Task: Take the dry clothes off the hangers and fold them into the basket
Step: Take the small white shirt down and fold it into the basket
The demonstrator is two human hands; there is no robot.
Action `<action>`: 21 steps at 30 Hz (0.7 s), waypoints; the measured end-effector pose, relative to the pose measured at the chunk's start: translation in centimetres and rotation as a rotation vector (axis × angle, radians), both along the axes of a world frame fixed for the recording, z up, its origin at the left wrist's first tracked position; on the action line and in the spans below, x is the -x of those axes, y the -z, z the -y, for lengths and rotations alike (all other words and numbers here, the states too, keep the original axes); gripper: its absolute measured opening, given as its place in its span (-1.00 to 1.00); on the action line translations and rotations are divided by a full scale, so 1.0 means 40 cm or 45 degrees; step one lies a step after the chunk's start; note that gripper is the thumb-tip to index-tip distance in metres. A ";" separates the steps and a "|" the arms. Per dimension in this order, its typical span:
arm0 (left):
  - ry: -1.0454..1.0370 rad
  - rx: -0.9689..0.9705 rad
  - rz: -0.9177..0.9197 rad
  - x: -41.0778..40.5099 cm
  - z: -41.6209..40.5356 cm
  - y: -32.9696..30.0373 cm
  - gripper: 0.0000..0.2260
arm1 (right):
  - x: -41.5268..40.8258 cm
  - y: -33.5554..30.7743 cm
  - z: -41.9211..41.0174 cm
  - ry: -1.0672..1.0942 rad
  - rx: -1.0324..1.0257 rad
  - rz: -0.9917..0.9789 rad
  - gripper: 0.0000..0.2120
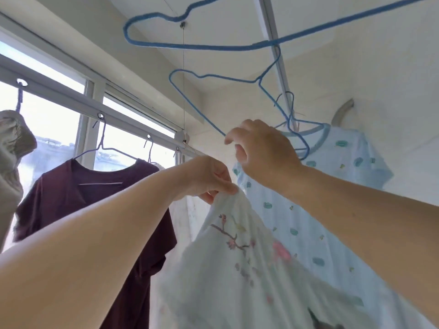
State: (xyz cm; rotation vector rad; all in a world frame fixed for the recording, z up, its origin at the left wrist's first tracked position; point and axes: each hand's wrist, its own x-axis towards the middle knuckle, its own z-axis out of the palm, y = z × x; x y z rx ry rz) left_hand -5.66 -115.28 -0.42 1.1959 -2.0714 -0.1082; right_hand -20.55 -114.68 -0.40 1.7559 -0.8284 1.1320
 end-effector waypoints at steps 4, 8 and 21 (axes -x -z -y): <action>-0.009 -0.140 0.068 0.011 0.019 0.080 -0.89 | -0.021 0.130 0.014 -0.092 -0.400 0.047 -0.70; -0.047 -0.256 0.124 -0.001 0.021 0.148 -0.90 | -0.036 0.236 0.039 -0.318 -0.732 0.229 -0.71; -0.057 -0.485 0.070 -0.105 -0.020 0.307 -0.88 | -0.084 0.501 0.090 -0.751 -1.923 0.241 -0.75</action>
